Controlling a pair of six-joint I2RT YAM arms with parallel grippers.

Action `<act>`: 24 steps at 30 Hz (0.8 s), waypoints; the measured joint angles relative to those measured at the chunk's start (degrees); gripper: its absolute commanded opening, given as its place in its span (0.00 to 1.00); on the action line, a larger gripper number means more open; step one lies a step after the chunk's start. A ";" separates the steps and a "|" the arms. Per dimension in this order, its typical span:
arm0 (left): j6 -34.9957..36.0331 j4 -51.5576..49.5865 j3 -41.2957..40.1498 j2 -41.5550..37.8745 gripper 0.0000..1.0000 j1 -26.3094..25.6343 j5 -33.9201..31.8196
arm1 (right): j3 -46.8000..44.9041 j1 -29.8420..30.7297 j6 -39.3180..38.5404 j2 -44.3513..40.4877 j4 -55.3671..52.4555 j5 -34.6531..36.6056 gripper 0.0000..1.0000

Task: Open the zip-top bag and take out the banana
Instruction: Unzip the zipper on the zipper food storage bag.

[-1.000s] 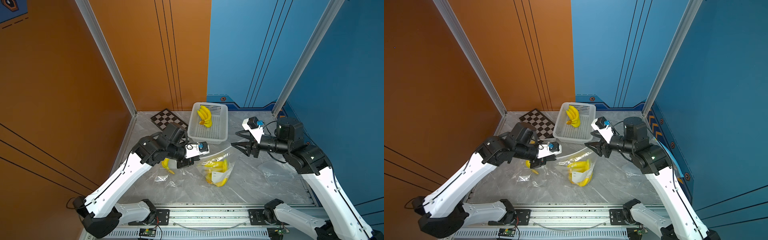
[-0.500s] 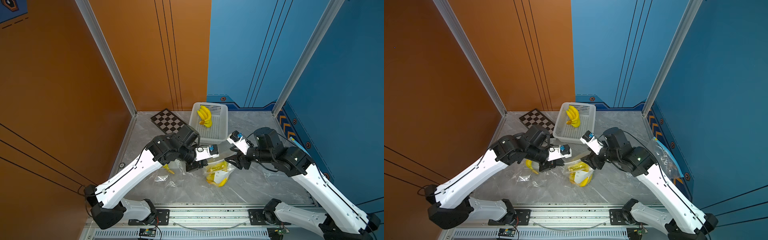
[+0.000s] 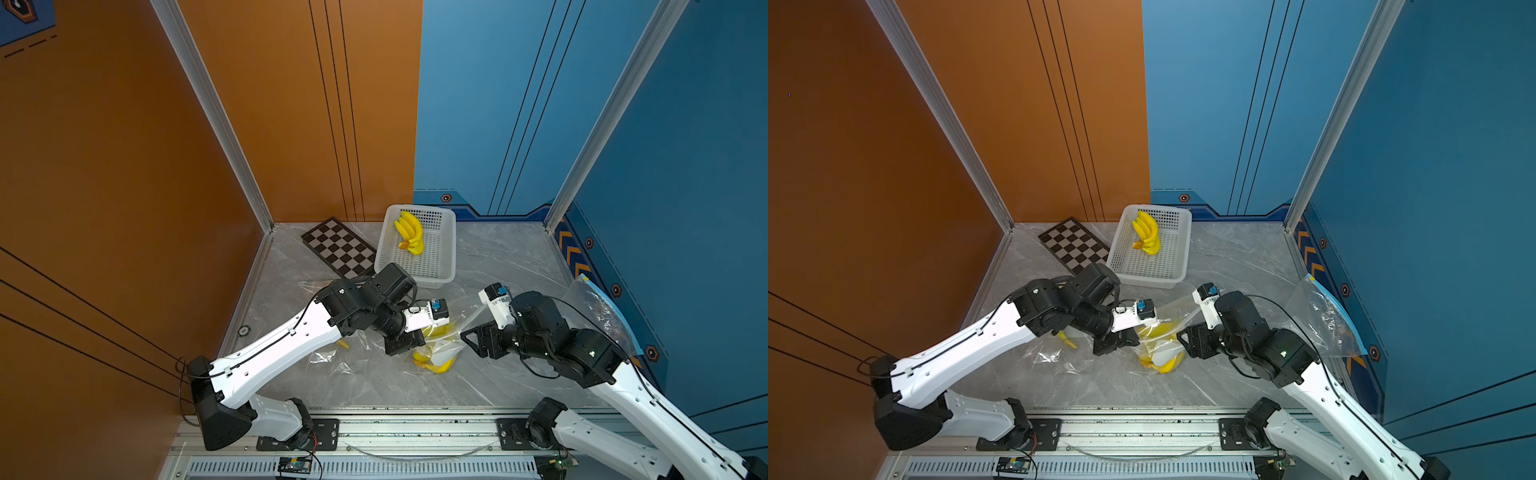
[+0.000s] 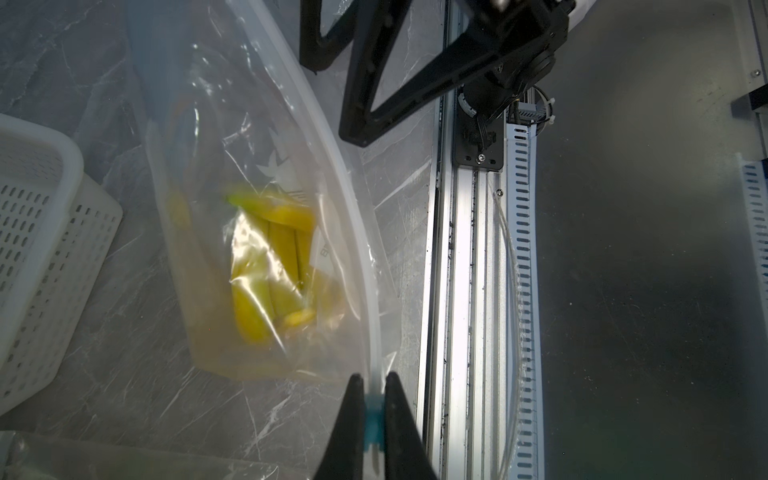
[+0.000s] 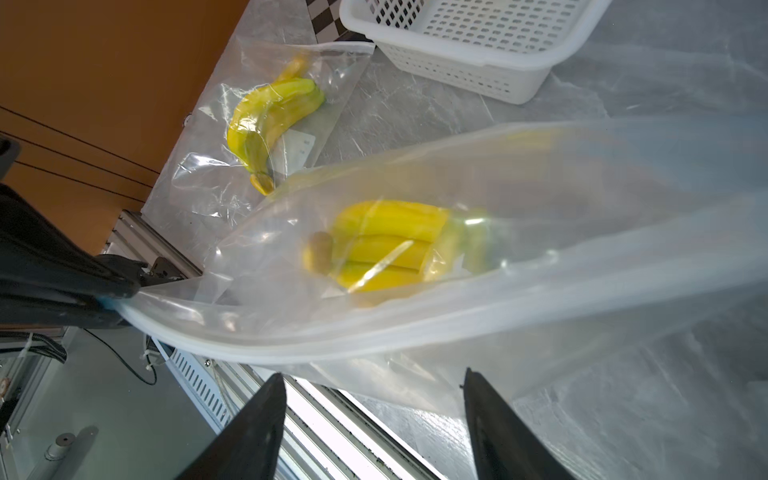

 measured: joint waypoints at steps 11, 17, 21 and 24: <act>-0.94 0.15 0.00 -0.83 0.00 3.28 1.66 | -1.66 2.25 4.15 -1.14 6.40 3.54 0.89; -2.10 0.15 0.35 -1.73 0.00 3.65 1.68 | -2.05 1.92 4.66 7.87 16.22 2.36 1.00; -2.95 0.15 0.68 -1.92 0.00 4.13 1.57 | -2.25 1.81 4.63 11.04 20.55 0.59 1.00; -3.74 0.13 0.90 -2.25 0.00 4.61 1.18 | -2.54 1.81 4.57 11.10 21.03 0.44 1.00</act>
